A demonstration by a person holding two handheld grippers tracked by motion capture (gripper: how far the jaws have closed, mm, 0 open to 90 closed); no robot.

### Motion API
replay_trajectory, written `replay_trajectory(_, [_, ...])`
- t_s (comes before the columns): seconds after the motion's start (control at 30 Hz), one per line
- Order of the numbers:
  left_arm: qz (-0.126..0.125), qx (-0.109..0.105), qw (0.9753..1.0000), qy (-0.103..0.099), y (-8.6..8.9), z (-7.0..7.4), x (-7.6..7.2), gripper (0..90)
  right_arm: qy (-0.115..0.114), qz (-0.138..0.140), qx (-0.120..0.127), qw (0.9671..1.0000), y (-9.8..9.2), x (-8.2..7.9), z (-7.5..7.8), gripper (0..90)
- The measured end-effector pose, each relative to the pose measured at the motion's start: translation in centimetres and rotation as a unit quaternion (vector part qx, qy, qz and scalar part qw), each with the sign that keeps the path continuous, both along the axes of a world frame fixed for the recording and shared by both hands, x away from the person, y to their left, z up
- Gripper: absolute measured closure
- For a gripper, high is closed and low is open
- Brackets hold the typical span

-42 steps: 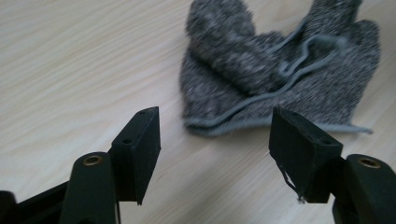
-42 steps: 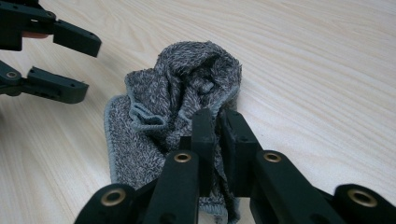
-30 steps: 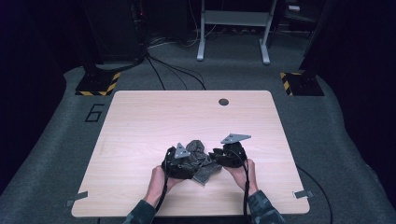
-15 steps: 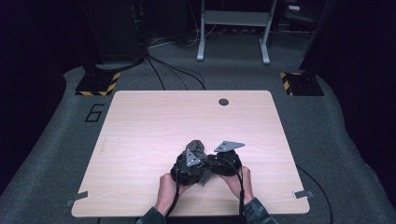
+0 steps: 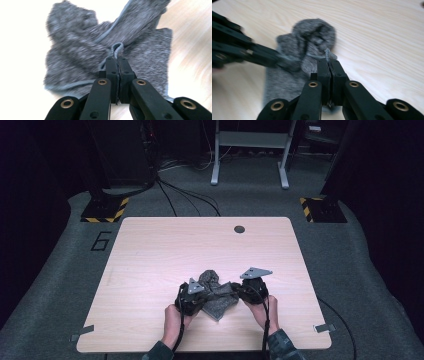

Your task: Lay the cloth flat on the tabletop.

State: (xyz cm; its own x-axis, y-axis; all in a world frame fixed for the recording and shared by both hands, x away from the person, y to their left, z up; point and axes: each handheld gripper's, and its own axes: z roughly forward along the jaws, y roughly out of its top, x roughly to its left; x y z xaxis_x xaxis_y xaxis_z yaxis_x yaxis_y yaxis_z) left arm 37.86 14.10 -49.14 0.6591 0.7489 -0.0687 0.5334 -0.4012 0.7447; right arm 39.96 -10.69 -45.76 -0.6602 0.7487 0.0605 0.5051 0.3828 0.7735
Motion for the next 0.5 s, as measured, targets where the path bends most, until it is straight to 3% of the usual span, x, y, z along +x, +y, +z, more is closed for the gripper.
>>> replay_trajectory(0.23, [0.052, -0.015, 0.9985, 0.007, 3.8, -0.1, 0.5, 89.2, 0.001, -0.039, -0.006, 0.9992, -2.7, 0.9, -0.6, 88.3])
replay_trajectory(0.5, [0.093, -0.019, 0.9954, 0.008, 6.3, 0.3, 1.6, 89.2, -0.004, -0.075, -0.016, 0.9970, -4.7, 1.0, -0.6, 88.2])
